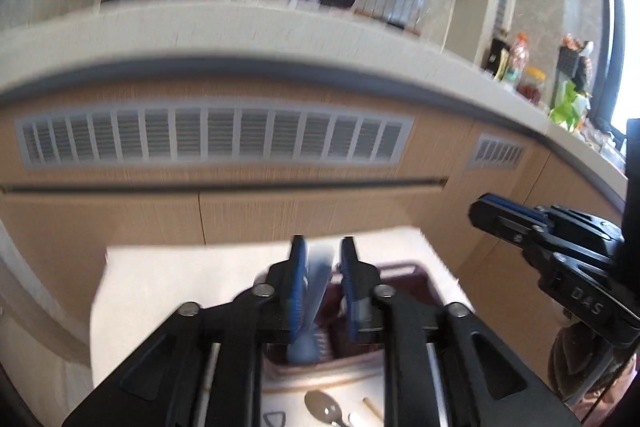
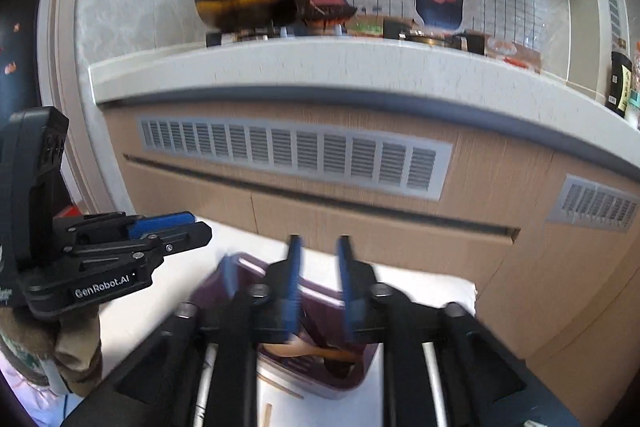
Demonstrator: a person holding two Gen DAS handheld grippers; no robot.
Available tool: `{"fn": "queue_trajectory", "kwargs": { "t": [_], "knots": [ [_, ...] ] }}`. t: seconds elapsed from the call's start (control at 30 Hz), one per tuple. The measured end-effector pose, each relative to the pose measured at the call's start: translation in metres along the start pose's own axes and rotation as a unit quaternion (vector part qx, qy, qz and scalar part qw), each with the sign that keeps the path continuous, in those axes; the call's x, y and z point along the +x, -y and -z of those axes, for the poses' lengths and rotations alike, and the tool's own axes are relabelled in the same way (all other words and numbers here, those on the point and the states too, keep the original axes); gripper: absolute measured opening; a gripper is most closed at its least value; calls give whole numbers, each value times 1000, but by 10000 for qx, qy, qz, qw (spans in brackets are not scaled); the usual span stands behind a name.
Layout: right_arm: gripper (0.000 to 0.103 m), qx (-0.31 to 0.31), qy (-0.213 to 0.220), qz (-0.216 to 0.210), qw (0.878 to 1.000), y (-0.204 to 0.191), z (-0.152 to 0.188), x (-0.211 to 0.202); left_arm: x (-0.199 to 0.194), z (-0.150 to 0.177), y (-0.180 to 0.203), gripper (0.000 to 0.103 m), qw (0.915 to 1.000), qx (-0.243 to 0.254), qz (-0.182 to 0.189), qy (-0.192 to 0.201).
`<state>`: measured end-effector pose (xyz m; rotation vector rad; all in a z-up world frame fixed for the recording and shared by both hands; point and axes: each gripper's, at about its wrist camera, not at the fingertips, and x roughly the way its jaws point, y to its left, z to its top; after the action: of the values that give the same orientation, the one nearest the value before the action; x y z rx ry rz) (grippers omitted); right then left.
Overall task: Organize utensils
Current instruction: 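Open both tools to drop the spoons into the maroon holder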
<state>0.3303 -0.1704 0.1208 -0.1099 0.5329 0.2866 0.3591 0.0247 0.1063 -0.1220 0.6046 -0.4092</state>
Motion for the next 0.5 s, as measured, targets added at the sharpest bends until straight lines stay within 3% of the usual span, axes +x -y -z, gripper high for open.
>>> {"fn": "queue_trajectory", "kwargs": {
  "t": [0.07,0.17,0.3,0.5],
  "knots": [
    [56,-37,-11,99,9999,0,10,0,5,11,-6,42,9999,-88,-46,-78],
    [60,-267,-45,268,9993,-6,30,-3,6,30,-15,49,9994,-224,-173,-175],
    [93,-613,-216,284,9975,-19,60,-6,-2,61,-23,75,9981,-393,-398,-239],
    [95,-1282,-789,229,9883,-52,117,4,-20,108,-33,93,9946,-445,-875,-347]
  ]
}}
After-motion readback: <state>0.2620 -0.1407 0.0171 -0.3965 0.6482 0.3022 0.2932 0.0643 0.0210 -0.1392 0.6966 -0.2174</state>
